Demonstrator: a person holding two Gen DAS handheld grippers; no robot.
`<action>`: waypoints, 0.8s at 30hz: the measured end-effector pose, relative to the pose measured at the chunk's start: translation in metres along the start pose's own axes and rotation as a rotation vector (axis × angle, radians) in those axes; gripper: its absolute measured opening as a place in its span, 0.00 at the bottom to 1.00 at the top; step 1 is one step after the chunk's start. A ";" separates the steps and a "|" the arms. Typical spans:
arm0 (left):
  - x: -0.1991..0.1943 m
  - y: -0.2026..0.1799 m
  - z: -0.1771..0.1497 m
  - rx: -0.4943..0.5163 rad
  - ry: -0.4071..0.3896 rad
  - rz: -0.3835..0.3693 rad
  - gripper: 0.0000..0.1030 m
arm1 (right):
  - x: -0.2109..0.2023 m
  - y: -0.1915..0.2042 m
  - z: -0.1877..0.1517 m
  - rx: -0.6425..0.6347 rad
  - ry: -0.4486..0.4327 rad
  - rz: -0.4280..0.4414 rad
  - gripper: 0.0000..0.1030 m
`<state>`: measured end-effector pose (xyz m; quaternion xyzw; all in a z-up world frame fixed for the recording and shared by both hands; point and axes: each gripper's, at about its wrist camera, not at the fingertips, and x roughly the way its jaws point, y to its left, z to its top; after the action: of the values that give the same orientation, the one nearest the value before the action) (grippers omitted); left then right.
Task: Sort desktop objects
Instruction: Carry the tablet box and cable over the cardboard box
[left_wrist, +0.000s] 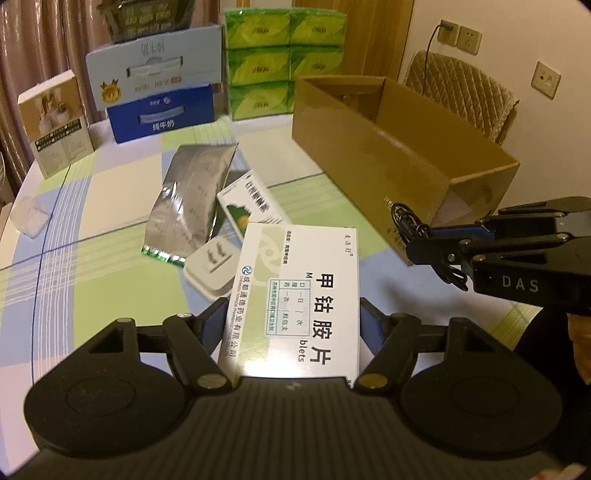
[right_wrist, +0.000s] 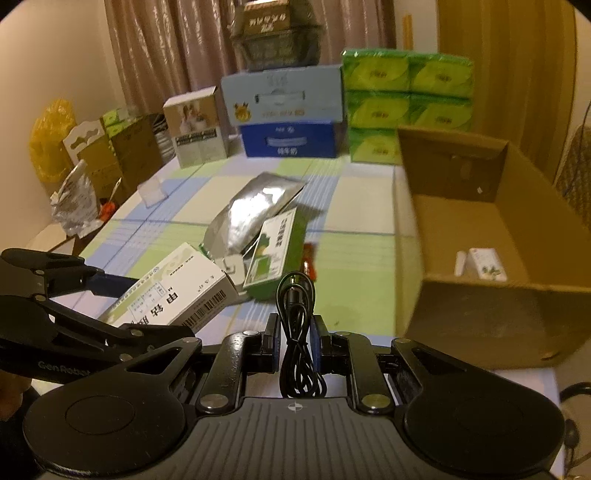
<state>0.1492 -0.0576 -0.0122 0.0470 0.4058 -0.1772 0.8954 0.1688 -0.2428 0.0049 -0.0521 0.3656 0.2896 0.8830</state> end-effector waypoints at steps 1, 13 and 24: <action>-0.002 -0.004 0.002 0.002 -0.004 -0.001 0.66 | -0.004 -0.001 0.001 0.002 -0.006 -0.004 0.12; -0.016 -0.045 0.025 0.048 -0.046 -0.014 0.66 | -0.050 -0.029 0.011 0.032 -0.069 -0.056 0.12; -0.016 -0.071 0.049 0.057 -0.069 -0.048 0.66 | -0.078 -0.062 0.021 0.072 -0.097 -0.108 0.12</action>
<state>0.1490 -0.1307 0.0363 0.0566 0.3703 -0.2114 0.9028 0.1720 -0.3248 0.0649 -0.0260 0.3290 0.2304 0.9154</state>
